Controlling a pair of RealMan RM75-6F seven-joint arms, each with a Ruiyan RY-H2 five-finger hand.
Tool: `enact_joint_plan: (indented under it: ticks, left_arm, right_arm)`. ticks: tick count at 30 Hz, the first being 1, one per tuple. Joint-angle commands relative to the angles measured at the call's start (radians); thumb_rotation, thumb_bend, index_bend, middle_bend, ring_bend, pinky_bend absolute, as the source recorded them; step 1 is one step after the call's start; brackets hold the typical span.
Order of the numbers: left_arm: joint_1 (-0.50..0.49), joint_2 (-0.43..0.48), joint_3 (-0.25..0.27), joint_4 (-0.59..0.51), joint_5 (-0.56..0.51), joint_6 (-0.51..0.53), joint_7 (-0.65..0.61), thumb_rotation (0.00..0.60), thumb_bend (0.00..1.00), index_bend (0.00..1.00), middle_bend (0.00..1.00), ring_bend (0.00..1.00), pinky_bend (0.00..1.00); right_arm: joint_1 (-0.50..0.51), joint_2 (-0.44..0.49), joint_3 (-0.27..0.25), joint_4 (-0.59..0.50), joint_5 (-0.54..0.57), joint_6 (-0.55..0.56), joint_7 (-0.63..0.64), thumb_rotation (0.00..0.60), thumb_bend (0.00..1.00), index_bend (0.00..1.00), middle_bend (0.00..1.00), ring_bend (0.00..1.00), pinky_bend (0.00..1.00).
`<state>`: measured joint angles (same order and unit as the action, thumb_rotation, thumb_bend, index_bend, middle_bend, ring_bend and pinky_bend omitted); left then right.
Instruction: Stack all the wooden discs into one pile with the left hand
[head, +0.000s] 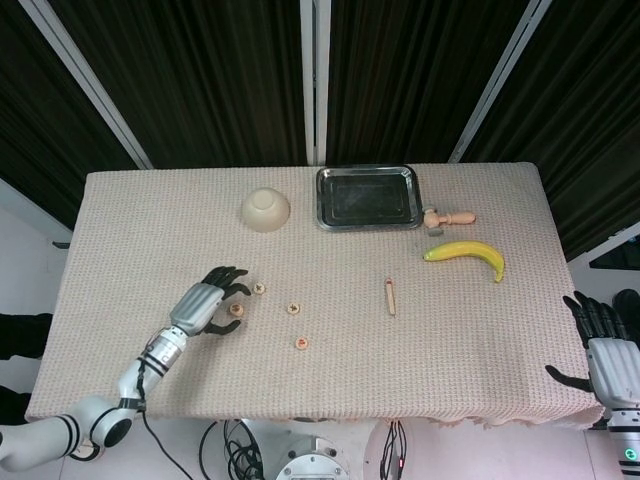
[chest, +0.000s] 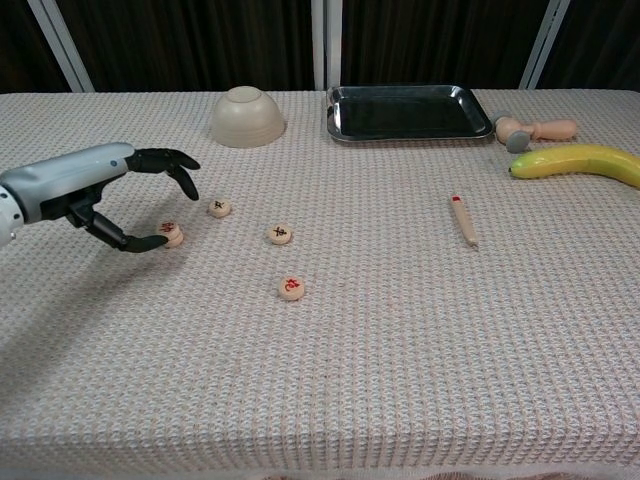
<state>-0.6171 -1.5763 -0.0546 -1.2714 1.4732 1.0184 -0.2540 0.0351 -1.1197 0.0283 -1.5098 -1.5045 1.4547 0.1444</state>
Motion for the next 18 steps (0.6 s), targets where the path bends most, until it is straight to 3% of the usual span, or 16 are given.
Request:
enact_joint_plan:
  ticks: [1, 9, 18]
  left_arm:
    - [-0.021, 0.000, -0.031, -0.024, -0.016, -0.004, 0.038, 0.600, 0.27, 0.30, 0.06, 0.00, 0.00]
    - [-0.095, -0.019, -0.116, -0.054, -0.119, -0.082, 0.193, 0.600, 0.27, 0.31, 0.07, 0.00, 0.00]
    - [-0.161, -0.120, -0.153, 0.058, -0.246, -0.183, 0.272, 0.600, 0.27, 0.34, 0.08, 0.00, 0.00]
  right_arm:
    - [0.000, -0.001, 0.000, 0.000, 0.000, 0.001, 0.001, 0.600, 0.00, 0.00, 0.00, 0.00, 0.00]
    - [-0.002, -0.003, 0.000, 0.008, -0.004, 0.005, 0.016, 0.600, 0.00, 0.00, 0.00, 0.00, 0.00]
    - [-0.002, -0.003, 0.000, 0.018, -0.006, 0.007, 0.038, 0.600, 0.00, 0.00, 0.00, 0.00, 0.00]
